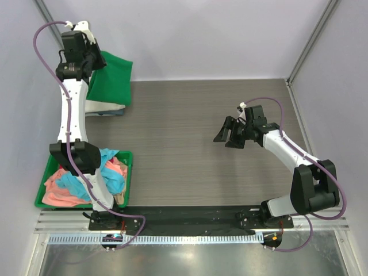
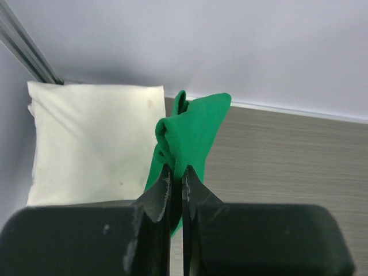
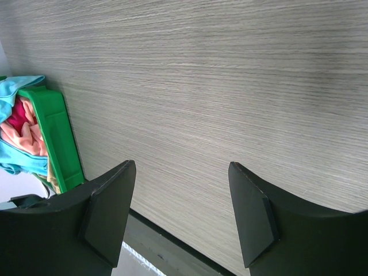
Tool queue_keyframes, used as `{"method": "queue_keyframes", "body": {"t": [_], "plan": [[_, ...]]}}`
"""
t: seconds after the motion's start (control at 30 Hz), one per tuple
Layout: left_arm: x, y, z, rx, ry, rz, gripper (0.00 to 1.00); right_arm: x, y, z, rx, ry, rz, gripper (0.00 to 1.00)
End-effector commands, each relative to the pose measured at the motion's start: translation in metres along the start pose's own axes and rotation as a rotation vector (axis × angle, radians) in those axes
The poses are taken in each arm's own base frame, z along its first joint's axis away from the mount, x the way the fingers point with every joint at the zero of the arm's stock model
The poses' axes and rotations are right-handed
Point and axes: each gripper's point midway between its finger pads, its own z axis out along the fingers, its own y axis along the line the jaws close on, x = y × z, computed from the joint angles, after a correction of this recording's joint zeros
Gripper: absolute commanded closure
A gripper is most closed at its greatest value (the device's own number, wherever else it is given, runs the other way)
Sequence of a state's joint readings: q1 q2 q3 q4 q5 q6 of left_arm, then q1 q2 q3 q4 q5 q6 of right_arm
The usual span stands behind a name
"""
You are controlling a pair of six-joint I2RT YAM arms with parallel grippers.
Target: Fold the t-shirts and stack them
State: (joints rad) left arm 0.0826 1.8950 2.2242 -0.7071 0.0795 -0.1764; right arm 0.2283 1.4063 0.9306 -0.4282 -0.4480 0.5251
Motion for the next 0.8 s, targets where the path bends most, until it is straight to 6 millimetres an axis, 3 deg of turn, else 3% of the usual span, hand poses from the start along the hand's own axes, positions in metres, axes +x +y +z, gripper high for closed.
{"method": "queue_keyframes", "body": {"t": [0.0, 0.27, 0.53, 0.77], "plan": [[-0.04, 0.001, -0.013, 0.008, -0.12, 0.003, 1.0, -0.004, 0.006, 0.002, -0.023, -0.015, -0.021, 0.29], [-0.024, 0.017, 0.016, 0.009, -0.075, -0.008, 1.0, -0.001, 0.002, 0.007, -0.009, 0.0, -0.02, 0.29], [-0.021, 0.04, 0.041, 0.031, -0.072, -0.059, 1.0, 0.002, -0.004, 0.015, 0.009, 0.019, -0.017, 0.29], [-0.023, 0.074, 0.064, 0.005, -0.095, -0.093, 1.0, 0.006, -0.01, 0.021, 0.026, 0.04, -0.009, 0.29]]}}
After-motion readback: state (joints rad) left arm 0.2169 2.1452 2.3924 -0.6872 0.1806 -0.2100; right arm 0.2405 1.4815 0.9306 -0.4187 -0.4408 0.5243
